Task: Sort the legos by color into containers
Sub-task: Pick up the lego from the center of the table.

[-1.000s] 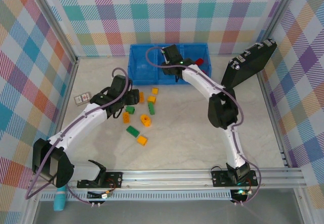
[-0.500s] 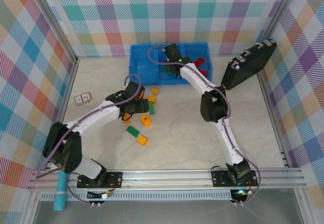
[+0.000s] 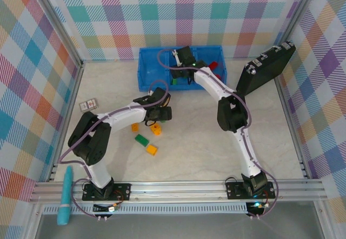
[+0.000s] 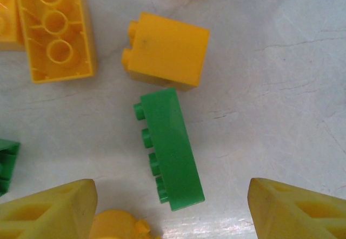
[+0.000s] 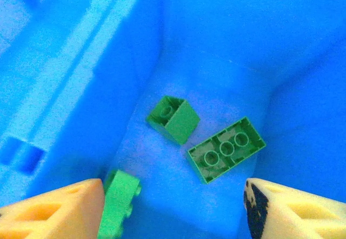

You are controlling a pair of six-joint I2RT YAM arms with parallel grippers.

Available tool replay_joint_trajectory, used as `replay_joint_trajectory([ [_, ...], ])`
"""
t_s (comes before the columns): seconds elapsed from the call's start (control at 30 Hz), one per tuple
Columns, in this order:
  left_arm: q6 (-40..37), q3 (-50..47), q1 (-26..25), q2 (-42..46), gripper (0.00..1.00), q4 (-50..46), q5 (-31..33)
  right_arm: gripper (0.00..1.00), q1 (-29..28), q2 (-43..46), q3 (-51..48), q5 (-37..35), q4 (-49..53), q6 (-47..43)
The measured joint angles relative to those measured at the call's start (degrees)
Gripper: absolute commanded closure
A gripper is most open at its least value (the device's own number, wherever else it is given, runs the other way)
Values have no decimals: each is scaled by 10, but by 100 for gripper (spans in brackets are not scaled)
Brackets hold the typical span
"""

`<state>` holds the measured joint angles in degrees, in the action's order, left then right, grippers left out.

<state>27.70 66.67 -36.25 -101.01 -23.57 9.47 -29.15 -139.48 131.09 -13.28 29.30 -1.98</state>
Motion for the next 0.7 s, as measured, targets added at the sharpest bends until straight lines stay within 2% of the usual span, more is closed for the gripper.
replay_joint_trajectory([
  [0.33, 15, 22, -12, -59, 41, 3, 11, 30, 0, 99, -83, 28, -37, 0],
  [0.6, 30, 36, -12, -97, 58, 9, 36, 30, 0, 211, -242, 33, -80, 0],
  [0.7, 35, 41, -12, -100, 67, 0, 43, 30, 0, 242, -291, 29, -91, 0],
])
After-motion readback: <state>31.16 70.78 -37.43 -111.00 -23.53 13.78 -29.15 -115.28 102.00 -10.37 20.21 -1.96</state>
